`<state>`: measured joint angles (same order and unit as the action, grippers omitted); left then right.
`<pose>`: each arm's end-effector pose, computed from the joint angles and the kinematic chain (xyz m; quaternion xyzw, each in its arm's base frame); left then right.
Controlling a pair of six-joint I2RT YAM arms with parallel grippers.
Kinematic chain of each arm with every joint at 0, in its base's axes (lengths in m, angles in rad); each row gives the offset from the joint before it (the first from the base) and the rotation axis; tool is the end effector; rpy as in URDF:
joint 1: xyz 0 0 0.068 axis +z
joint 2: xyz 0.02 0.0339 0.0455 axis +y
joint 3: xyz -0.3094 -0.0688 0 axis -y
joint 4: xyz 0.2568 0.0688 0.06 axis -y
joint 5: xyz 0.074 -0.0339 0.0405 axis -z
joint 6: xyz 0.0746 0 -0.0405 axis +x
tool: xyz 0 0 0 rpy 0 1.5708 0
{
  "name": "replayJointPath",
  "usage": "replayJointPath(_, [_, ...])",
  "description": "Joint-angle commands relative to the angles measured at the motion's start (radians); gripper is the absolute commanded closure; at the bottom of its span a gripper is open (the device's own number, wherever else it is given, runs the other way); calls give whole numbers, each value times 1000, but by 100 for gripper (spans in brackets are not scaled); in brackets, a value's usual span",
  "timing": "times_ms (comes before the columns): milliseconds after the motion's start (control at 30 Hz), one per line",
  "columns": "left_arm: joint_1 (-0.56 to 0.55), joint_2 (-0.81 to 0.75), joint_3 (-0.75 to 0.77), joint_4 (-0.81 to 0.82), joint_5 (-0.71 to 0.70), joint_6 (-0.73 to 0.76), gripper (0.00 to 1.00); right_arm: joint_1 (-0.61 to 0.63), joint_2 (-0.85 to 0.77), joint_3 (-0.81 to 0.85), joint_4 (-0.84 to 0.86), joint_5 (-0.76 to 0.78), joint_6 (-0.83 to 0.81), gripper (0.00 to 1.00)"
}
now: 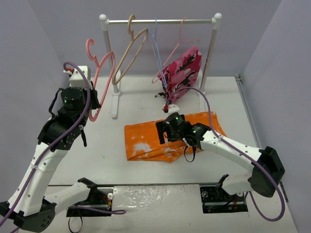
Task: Place the trousers on the hanger
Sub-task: Pick up the hanger from the clothesline, then place the trousers on the hanger.
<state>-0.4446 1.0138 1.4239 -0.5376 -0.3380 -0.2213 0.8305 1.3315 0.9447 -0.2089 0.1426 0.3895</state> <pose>0.2013 -0.0685 0.5152 -0.0280 0.7478 -0.0935 0.6567 0.2301 0.2361 0.2898 -0.1602 0.8672 0.2161 0.4191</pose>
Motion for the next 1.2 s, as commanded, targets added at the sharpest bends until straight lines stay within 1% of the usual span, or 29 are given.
replayJointPath(0, [4,-172,-190,112,-15,-28,100,93,109,99,97,26,-6,19])
replayJointPath(67, [4,-256,-295,126,-4,-43,100,128,167,120,119,26,-2,25])
replayJointPath(167, [6,-351,-400,117,-3,-88,100,163,253,200,156,17,-23,31])
replayJointPath(233, [6,-429,-470,104,0,-110,100,184,336,259,175,27,-33,38])
replayJointPath(300, [6,-486,-509,82,-8,-123,100,188,404,306,190,20,-42,42])
replayJointPath(367, [6,-535,-541,52,-14,-128,100,190,480,354,199,14,-46,51])
replayJointPath(433, [6,-586,-570,49,19,-125,100,189,578,397,233,11,-41,53])
replayJointPath(500, [6,-615,-603,55,53,-123,100,187,642,437,235,13,-36,55])
replayJointPath(567, [6,-649,-650,85,96,-109,100,182,699,464,236,30,-11,57])
replayJointPath(700, [4,-688,-726,125,128,-126,100,128,763,472,236,63,48,58])
replayJointPath(833, [4,-707,-782,167,172,-133,100,65,771,464,230,113,65,58])
replayJointPath(933, [4,-726,-824,192,181,-144,100,27,756,480,216,114,62,57])
replayJointPath(1033, [4,-737,-846,208,180,-167,100,35,722,501,190,104,42,55])
replayJointPath(1167, [4,-741,-877,223,170,-183,100,85,680,547,155,93,69,52])
